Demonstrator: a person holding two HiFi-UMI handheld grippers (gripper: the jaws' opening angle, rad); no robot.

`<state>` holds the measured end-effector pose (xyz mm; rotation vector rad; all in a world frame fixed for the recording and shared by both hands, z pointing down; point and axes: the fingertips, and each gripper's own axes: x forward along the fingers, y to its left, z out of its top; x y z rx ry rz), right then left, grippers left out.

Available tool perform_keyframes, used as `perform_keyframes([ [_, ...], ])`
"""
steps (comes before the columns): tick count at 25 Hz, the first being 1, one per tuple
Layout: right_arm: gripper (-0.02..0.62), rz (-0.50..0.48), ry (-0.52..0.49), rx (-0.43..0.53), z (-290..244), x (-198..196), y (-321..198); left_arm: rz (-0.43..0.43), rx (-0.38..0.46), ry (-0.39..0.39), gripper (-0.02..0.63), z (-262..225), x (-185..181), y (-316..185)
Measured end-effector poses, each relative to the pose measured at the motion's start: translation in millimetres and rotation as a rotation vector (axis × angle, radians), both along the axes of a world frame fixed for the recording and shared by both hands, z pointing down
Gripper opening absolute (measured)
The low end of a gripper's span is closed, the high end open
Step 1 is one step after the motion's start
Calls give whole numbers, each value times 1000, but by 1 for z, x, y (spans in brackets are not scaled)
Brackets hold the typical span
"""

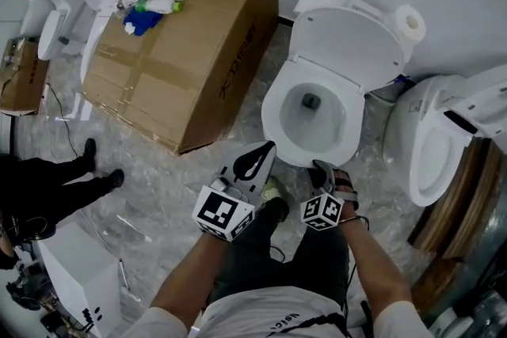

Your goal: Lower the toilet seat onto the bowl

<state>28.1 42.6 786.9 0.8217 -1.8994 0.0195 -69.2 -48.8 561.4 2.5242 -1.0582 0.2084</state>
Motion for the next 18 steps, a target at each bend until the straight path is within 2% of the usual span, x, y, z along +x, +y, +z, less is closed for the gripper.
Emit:
perform_keyframes([
  [10,129,-92,30,-142,91,-18,32,-22,-36,-30,8,57,-15,7],
  [18,144,-149,76,-208,158,-25,45,-20,-64,-50,8,93,-19,13],
])
